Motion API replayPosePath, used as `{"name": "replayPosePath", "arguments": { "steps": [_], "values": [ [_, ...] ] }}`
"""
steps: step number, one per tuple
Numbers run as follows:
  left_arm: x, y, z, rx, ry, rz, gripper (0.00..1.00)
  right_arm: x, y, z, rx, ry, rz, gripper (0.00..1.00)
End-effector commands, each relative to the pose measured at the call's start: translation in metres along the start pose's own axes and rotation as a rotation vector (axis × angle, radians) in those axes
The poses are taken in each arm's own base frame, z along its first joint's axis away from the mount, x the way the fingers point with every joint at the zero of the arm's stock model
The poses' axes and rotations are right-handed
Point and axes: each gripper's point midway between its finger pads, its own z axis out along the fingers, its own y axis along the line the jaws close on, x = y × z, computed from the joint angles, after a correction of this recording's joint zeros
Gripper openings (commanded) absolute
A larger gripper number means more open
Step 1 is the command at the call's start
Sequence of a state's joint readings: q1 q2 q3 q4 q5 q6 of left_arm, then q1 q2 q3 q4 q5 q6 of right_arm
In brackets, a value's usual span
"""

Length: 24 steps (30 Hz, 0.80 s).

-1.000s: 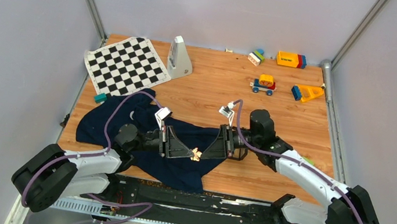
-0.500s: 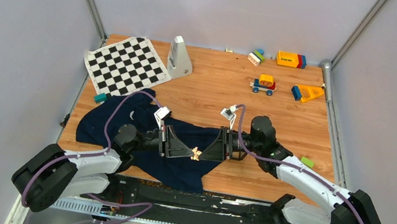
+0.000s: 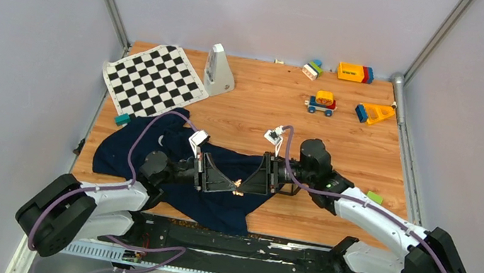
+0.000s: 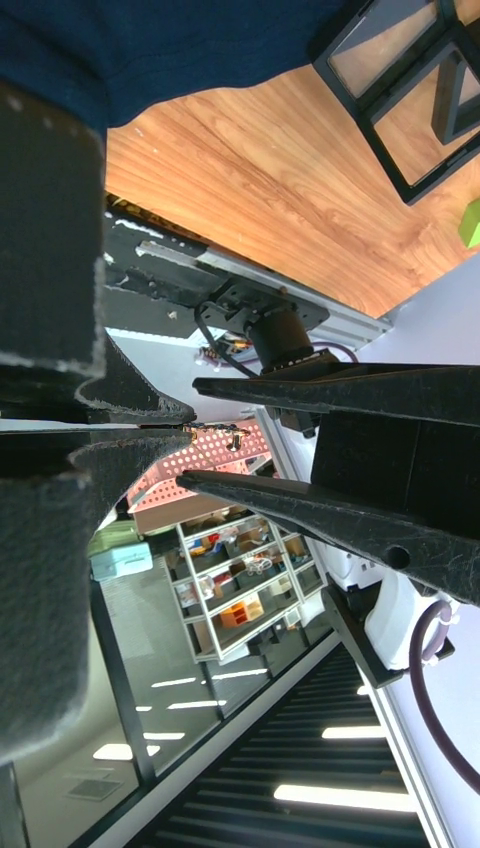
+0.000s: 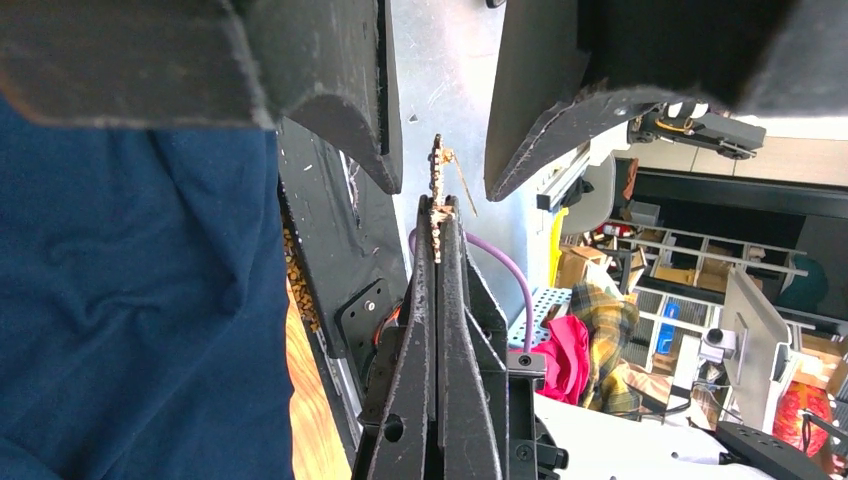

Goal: Remove the brooch from the garment
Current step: Place the brooch in the brooch box.

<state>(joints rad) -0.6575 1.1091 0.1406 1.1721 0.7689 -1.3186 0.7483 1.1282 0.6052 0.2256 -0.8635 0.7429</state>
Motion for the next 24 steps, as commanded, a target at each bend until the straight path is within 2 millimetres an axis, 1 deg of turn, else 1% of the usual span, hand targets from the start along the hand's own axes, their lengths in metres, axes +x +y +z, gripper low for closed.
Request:
{"name": "replayPosePath", "arguments": {
  "steps": [1, 7, 13, 24],
  "values": [
    [-0.006, -0.007, 0.002, 0.030, -0.017, 0.033, 0.00, -0.013, 0.009, 0.004, 0.001, -0.022, -0.067, 0.36],
    [-0.006, -0.009, 0.002, 0.039, -0.018, 0.032, 0.00, -0.012, 0.007, 0.004, 0.020, -0.024, -0.066, 0.30],
    [-0.007, -0.012, 0.002, 0.050, -0.021, 0.036, 0.00, -0.011, -0.001, 0.005, 0.060, -0.028, -0.051, 0.25],
    [-0.007, -0.016, 0.002, 0.068, -0.029, 0.069, 0.00, -0.008, -0.013, 0.005, 0.118, -0.037, 0.020, 0.19]
  ]
}}
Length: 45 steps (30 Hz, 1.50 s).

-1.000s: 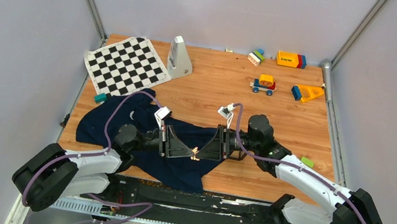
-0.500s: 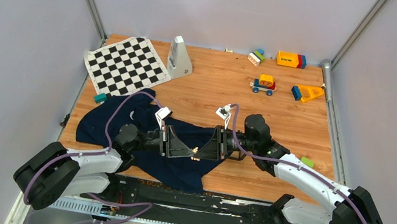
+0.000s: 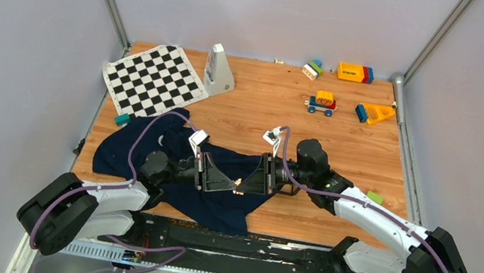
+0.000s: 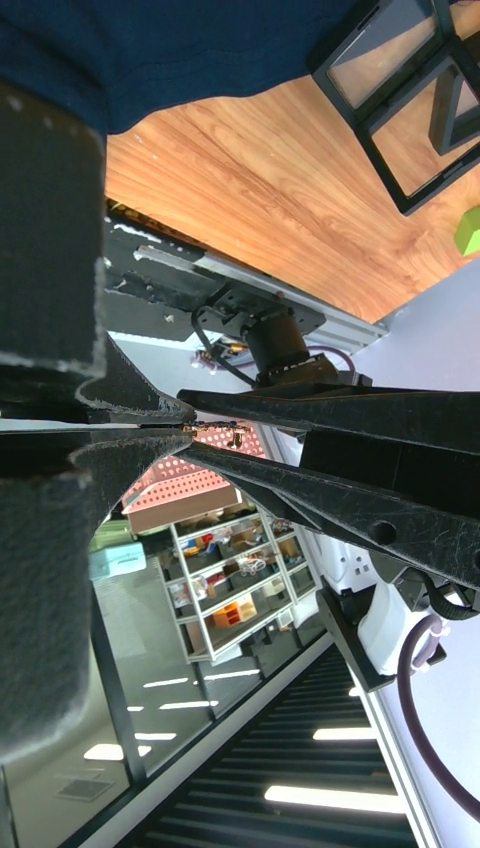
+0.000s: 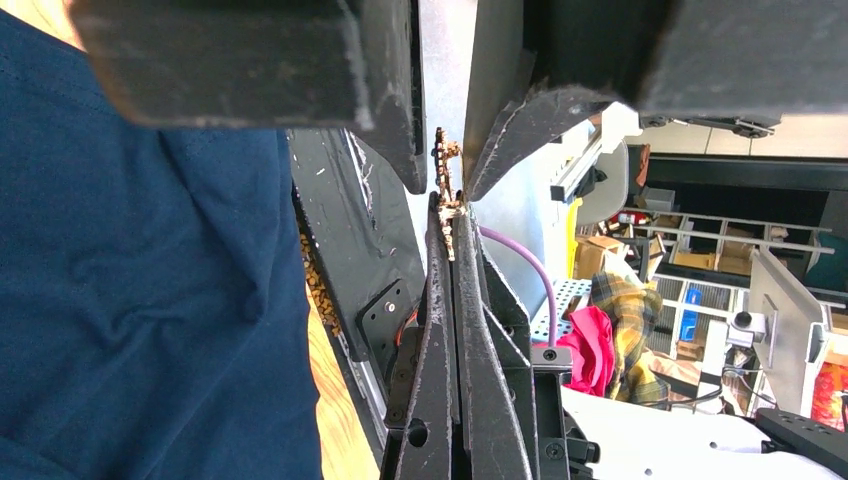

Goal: Remove the brooch from the garment
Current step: Place the brooch in the brooch box.

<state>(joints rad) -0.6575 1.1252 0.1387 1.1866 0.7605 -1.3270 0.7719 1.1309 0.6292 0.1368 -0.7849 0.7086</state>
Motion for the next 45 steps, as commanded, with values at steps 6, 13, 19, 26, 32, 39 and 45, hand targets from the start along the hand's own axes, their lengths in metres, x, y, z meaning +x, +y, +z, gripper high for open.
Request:
{"name": "replayPosePath", "arguments": {
  "steps": [6, 13, 19, 26, 32, 39, 45],
  "values": [
    [-0.007, -0.021, 0.001, 0.075, -0.030, 0.096, 0.00, -0.008, -0.014, 0.002, 0.095, -0.051, 0.054, 0.17],
    [-0.007, -0.025, 0.001, 0.082, -0.032, 0.115, 0.00, -0.008, -0.021, 0.002, 0.129, -0.058, 0.088, 0.11],
    [-0.007, -0.026, 0.000, 0.074, -0.037, 0.129, 0.00, -0.009, -0.028, 0.000, 0.176, -0.074, 0.113, 0.10],
    [-0.007, -0.031, -0.002, 0.075, -0.040, 0.142, 0.00, -0.010, -0.033, 0.001, 0.203, -0.080, 0.132, 0.10],
    [-0.007, -0.030, -0.003, 0.062, -0.039, 0.148, 0.00, -0.012, -0.034, 0.001, 0.214, -0.092, 0.141, 0.10],
    [-0.007, -0.027, -0.003, 0.045, -0.041, 0.133, 0.00, -0.014, -0.034, -0.001, 0.216, -0.107, 0.133, 0.12],
    [-0.007, -0.026, -0.002, 0.038, -0.039, 0.127, 0.00, -0.014, -0.027, -0.002, 0.185, -0.103, 0.107, 0.23]
  ]
}}
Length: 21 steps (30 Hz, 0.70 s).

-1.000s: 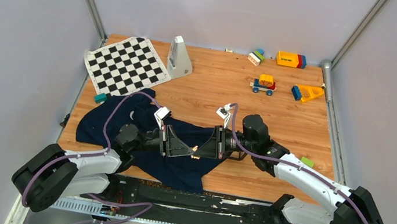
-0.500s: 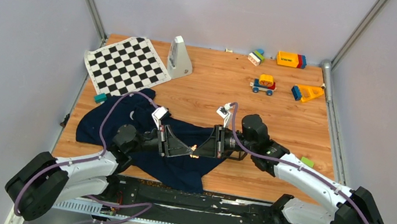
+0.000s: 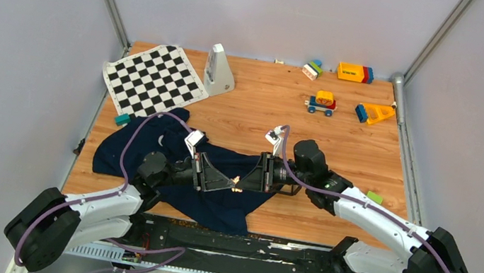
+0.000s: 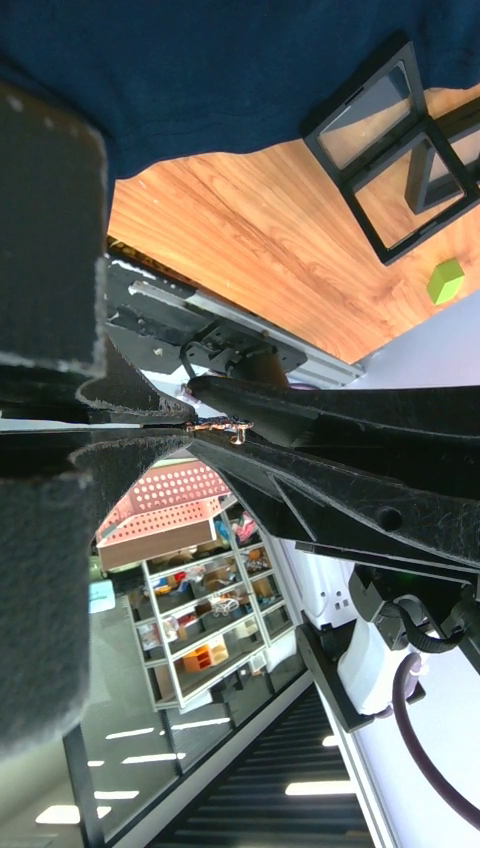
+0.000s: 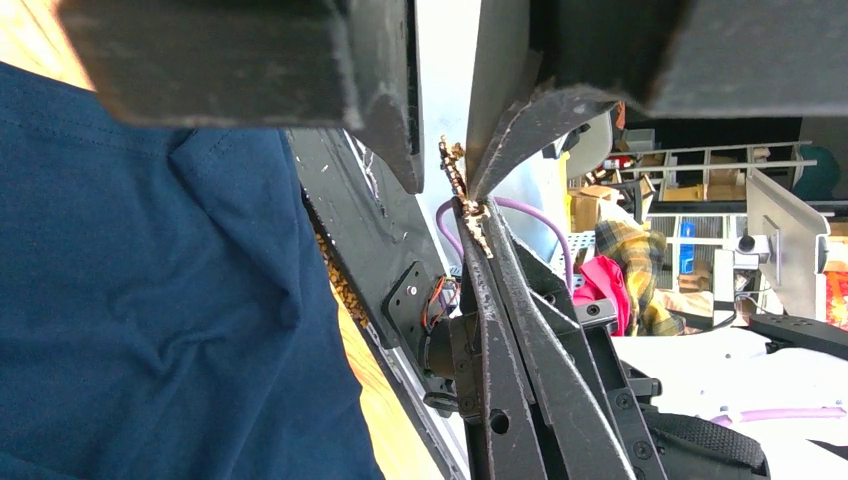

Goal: Remove the brooch from the garment
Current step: Place the brooch in the brooch box.

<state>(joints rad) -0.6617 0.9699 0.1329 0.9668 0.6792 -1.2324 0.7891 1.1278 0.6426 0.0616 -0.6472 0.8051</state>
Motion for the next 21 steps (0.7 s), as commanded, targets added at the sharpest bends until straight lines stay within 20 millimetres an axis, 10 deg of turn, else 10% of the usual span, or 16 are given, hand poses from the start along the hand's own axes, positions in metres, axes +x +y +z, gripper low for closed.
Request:
{"name": "replayPosePath", "arguments": {
  "steps": [1, 21],
  "values": [
    [-0.004, -0.032, 0.001, 0.114, 0.010, 0.076, 0.00, -0.010, -0.010, -0.004, 0.058, -0.059, -0.027, 0.25],
    [-0.003, -0.022, 0.002, 0.082, 0.008, 0.048, 0.00, -0.007, -0.004, -0.010, 0.035, -0.065, -0.054, 0.36]
  ]
}}
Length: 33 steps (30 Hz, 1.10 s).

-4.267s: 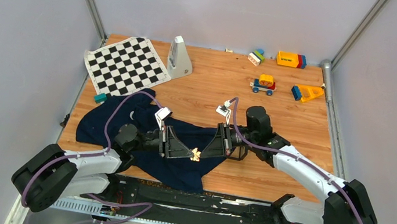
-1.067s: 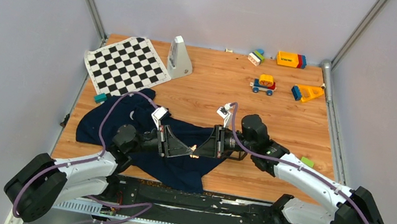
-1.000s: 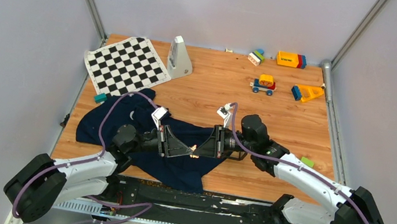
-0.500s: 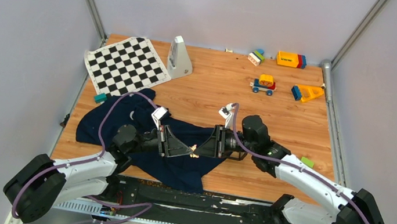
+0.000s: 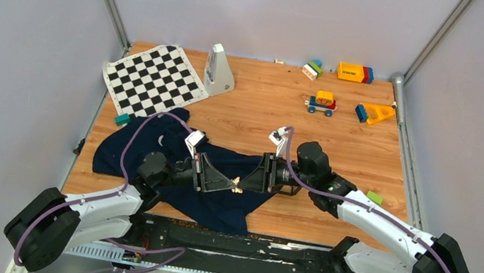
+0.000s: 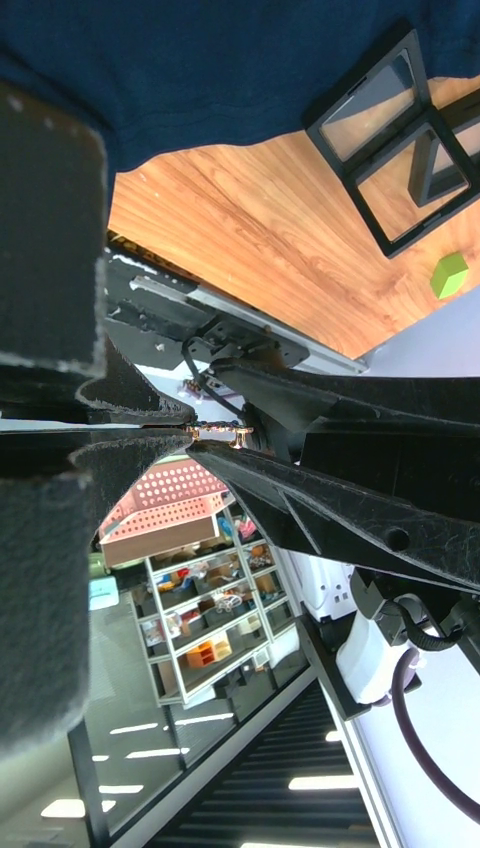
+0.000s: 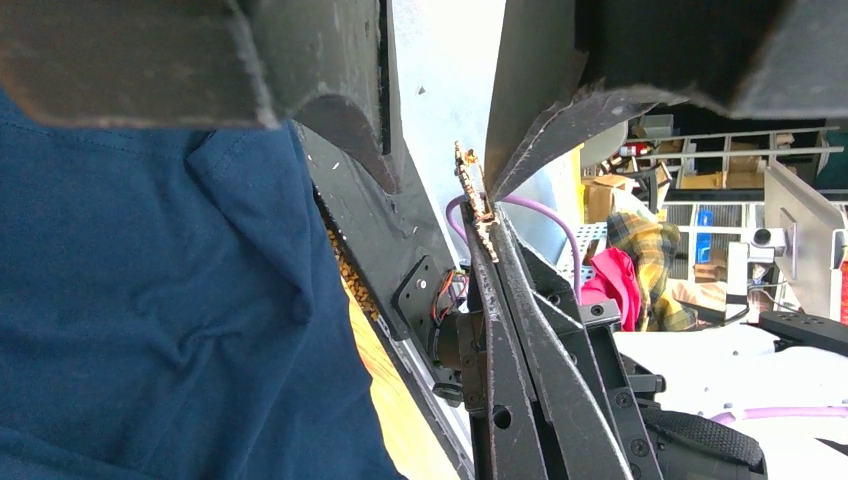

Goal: Remove the brooch from the garment
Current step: Place the brooch in the brooch box.

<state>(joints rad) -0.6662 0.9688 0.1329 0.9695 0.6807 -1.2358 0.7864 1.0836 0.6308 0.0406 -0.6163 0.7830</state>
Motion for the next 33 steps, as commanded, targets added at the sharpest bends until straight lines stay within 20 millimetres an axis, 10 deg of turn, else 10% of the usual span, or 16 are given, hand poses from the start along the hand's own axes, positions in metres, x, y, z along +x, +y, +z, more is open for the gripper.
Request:
{"name": "replayPosePath", "arguments": {
  "steps": [1, 22, 33],
  "values": [
    [-0.004, -0.020, 0.002, 0.075, 0.004, 0.049, 0.00, -0.005, -0.004, -0.004, 0.018, -0.033, -0.028, 0.38],
    [-0.001, -0.009, 0.003, 0.039, 0.013, 0.042, 0.00, -0.011, 0.004, -0.017, 0.018, -0.082, -0.041, 0.49],
    [0.002, 0.053, 0.025, -0.431, 0.151, 0.301, 0.00, -0.032, -0.077, -0.080, 0.506, -0.291, 0.073, 0.59]
  ]
}}
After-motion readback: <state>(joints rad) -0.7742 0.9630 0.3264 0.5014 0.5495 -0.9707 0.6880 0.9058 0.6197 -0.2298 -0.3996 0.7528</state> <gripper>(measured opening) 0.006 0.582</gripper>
